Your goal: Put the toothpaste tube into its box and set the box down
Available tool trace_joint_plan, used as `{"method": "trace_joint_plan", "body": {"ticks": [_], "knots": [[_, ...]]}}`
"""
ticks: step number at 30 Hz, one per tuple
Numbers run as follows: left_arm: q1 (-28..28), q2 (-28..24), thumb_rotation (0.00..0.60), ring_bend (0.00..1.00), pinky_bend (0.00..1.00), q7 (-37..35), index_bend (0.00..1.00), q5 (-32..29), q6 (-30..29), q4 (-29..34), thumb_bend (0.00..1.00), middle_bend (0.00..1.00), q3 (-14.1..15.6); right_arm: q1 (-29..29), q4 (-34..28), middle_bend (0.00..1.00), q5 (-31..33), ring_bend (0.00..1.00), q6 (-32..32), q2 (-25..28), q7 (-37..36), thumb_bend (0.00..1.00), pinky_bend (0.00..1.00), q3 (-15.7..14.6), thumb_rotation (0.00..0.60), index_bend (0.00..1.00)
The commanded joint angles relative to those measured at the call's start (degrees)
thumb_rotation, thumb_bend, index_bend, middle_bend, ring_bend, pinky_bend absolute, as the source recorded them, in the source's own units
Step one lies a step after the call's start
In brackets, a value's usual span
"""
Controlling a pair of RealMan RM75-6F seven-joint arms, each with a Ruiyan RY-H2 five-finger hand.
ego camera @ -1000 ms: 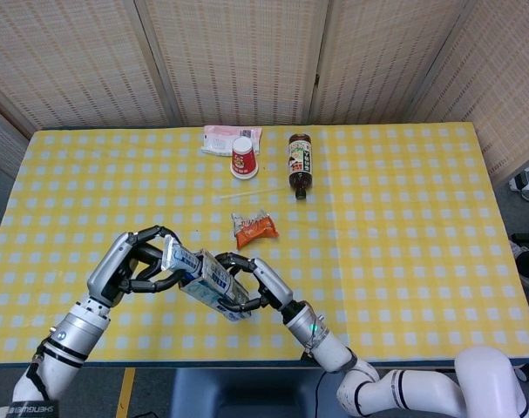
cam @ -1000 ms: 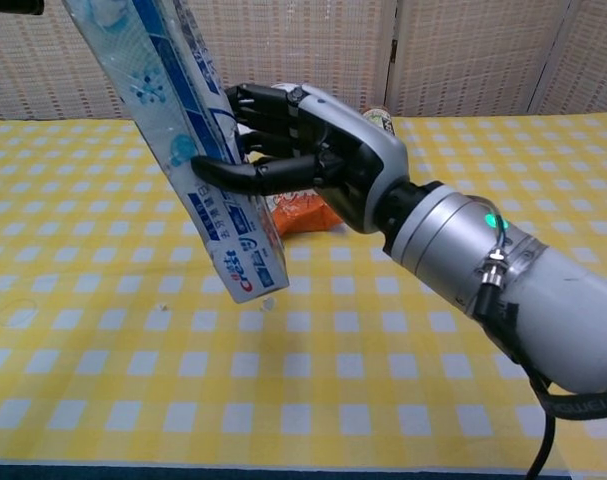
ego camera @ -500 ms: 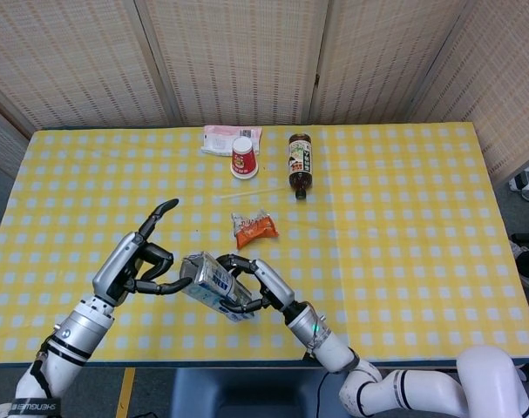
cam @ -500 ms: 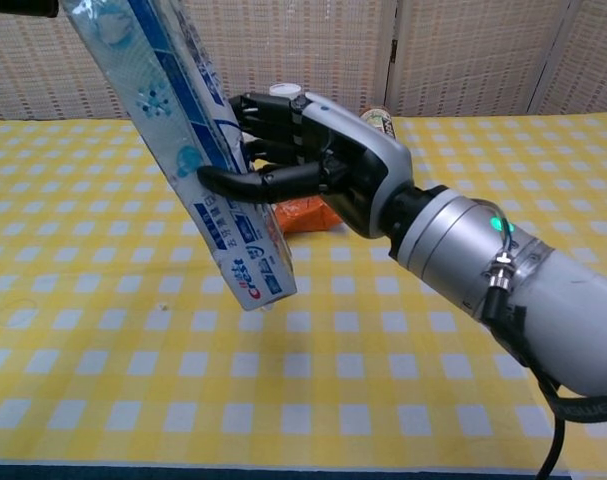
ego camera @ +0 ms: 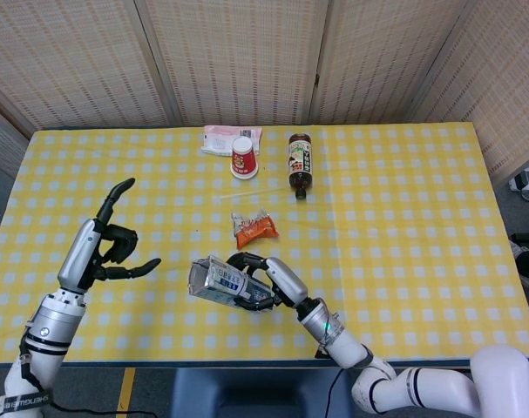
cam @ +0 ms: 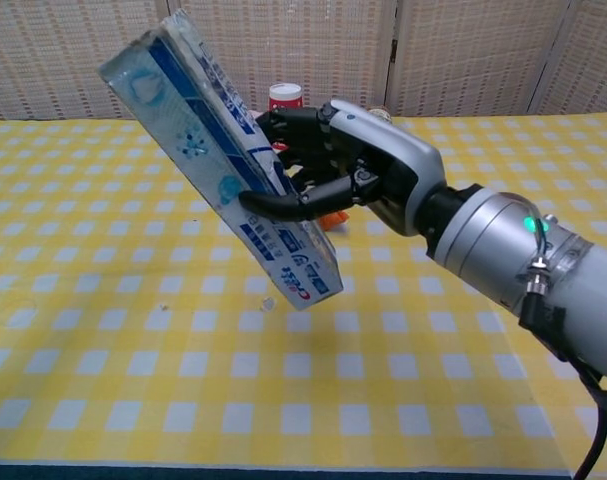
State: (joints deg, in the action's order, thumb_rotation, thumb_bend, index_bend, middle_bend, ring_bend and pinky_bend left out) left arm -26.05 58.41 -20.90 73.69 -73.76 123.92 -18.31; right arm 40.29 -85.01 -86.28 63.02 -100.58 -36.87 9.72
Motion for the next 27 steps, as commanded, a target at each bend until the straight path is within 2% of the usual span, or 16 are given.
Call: {"method": "trace_joint_plan", "body": {"ticks": [1, 4, 10, 13, 17, 20, 27], "knots": [[2.3, 3.2, 0.6, 0.66, 0.82, 4.1, 0.11, 4.1, -3.9, -7.5, 0.2, 0.68, 2.5, -0.6, -0.7, 0.32, 1.2, 0.37, -0.9, 2.9, 4.7, 0.33, 0.48, -0.5, 0.6, 0.47], [3.1, 4.4, 0.6, 0.56, 0.69, 6.7, 0.13, 5.7, -4.9, -12.5, 0.2, 0.6, 4.0, -1.0, -0.9, 0.32, 2.1, 0.37, -1.8, 5.0, 9.3, 0.33, 0.48, -1.0, 0.6, 0.47], [4.8, 6.5, 0.6, 0.45, 0.49, 11.8, 0.16, 8.4, -6.3, -22.5, 0.2, 0.54, 7.5, -1.7, -0.7, 0.32, 5.0, 0.37, -3.6, 8.8, 18.8, 0.33, 0.48, -1.8, 0.6, 0.47], [6.0, 9.0, 0.6, 0.42, 0.42, 14.7, 0.16, 10.3, -9.1, -28.7, 0.2, 0.52, 8.7, -2.1, -0.6, 0.32, 6.9, 0.37, -4.7, 10.3, 22.6, 0.33, 0.48, -2.1, 0.6, 0.47], [7.8, 14.0, 0.6, 0.42, 0.37, 18.1, 0.17, 13.1, -15.3, -38.4, 0.2, 0.52, 9.1, -2.9, -0.5, 0.32, 9.2, 0.37, -6.1, 12.1, 25.1, 0.33, 0.48, -2.8, 0.6, 0.47], [9.1, 16.8, 0.6, 0.42, 0.36, 16.8, 0.17, 14.6, -18.5, -44.2, 0.2, 0.52, 9.8, -3.2, 1.2, 0.32, 10.4, 0.37, -7.2, 12.2, 27.2, 0.33, 0.48, -3.5, 0.6, 0.47], [10.8, 19.4, 0.6, 0.42, 0.36, 12.9, 0.17, 14.7, -19.8, -50.3, 0.2, 0.52, 10.8, -3.0, 4.9, 0.31, 12.9, 0.37, -10.3, 10.1, 31.0, 0.33, 0.48, -4.3, 0.6, 0.47]]}}
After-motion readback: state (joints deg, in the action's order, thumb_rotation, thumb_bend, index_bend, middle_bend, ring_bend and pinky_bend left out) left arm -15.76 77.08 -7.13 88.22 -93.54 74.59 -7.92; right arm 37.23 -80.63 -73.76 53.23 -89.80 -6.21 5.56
